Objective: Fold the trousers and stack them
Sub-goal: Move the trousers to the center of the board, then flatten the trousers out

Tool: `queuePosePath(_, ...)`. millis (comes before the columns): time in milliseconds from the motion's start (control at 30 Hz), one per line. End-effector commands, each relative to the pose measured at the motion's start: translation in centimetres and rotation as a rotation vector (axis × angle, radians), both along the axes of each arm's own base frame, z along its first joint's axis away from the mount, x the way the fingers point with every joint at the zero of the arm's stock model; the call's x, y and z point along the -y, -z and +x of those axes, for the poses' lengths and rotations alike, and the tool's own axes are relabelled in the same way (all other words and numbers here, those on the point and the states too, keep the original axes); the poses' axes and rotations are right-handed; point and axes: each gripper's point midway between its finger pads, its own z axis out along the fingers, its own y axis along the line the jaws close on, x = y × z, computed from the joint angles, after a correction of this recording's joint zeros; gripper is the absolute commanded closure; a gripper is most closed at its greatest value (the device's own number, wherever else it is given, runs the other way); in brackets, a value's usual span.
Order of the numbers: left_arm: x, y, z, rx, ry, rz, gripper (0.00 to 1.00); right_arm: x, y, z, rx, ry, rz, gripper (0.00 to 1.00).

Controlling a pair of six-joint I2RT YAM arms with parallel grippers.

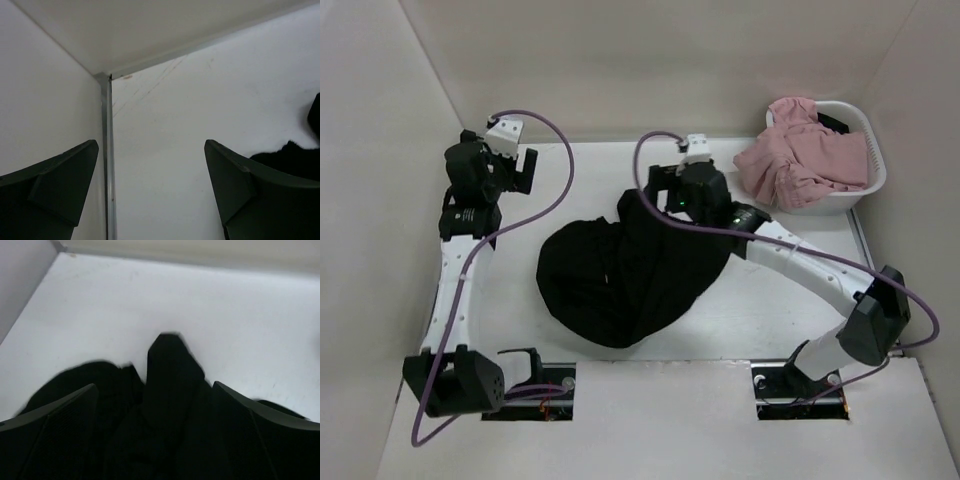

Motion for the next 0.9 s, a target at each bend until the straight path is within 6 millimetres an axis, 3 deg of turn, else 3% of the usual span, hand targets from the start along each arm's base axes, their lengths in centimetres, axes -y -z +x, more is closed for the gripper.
queuePosePath(0, -0.7, -1.0, -0.2, -0.027, -0.006, 0.114, 0.09, 2.3, -2.0, -1.3, -0.168, -0.051, 0.343, 0.0)
queuePosePath(100, 3.4, 2.6, -3.0, -0.164, 0.129, 0.169, 0.09, 5.4, 2.8, -1.4, -0.241, 0.022, 0.293, 0.0)
queuePosePath(167, 6.2, 6.3, -5.8, -0.27, 0.223, 0.174, 0.08, 5.9, 5.1, -1.8, -0.284, 0.028, 0.268, 0.0)
queuePosePath(233, 7.8, 10.4, -8.7, -0.392, 0.288, 0.17, 0.08, 5.6, 7.5, -2.2, -0.331, 0.017, 0.233, 0.0)
queuePosePath(433, 8.3, 20.4, -13.8, -0.724, 0.313, 0.135, 0.06, 1.9, 12.8, -2.1, -0.451, -0.066, 0.167, 0.0)
queuePosePath(567, 8.6, 23.6, -13.5, -0.787, 0.294, 0.108, 0.08, 2.1, 19.0, -1.4, -0.586, 0.003, 0.122, 0.0)
queuePosePath(633, 8.8, 24.6, -13.3, -0.812, 0.294, 0.098, 0.15, 3.1, 21.6, -1.6, -0.643, 0.032, 0.099, 0.03)
queuePosePath(733, 9.7, 25.9, -13.7, -0.871, 0.326, 0.076, 0.37, 3.5, 24.1, -3.3, -0.719, 0.014, 0.07, 0.43)
queuePosePath(833, 10.0, 26.5, -12.6, -0.896, 0.311, 0.048, 0.83, 4.1, 24.8, -6.3, -0.776, -0.024, 0.078, 0.87)
queuePosePath(867, 9.9, 26.0, -11.2, -0.863, 0.289, 0.045, 0.91, 4.3, 24.4, -7.3, -0.784, -0.045, 0.092, 0.94)
